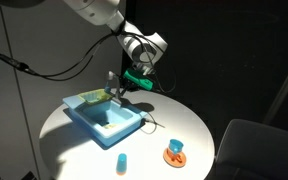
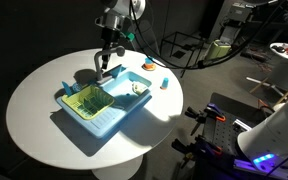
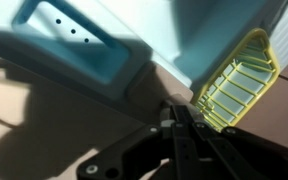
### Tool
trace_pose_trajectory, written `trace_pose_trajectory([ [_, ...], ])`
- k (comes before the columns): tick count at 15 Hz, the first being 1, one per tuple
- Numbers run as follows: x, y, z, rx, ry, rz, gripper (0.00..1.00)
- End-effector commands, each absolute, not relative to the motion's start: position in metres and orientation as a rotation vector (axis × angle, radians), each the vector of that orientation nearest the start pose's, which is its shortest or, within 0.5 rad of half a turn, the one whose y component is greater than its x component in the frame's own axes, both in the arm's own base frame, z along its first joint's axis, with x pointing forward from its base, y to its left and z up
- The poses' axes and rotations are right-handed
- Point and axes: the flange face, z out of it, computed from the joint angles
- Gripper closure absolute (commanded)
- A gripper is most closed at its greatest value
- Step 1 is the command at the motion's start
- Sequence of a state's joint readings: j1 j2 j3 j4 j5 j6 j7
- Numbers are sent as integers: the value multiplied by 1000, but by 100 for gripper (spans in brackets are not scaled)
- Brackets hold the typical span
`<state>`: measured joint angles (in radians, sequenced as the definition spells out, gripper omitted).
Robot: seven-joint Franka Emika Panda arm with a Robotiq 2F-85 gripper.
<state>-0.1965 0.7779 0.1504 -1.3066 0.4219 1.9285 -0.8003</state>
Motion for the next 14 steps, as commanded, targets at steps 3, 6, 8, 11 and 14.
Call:
trace_pose_trajectory([
  [3,735,-33,286,-2523,-699,-135,100],
  [6,735,-33,284,-2524,-700,-132,100],
  [8,735,-33,283,-2524,-700,-130,100],
  [11,736,-32,283,-2526,-701,-130,100],
  [14,738,-32,282,-2529,-697,-127,100],
])
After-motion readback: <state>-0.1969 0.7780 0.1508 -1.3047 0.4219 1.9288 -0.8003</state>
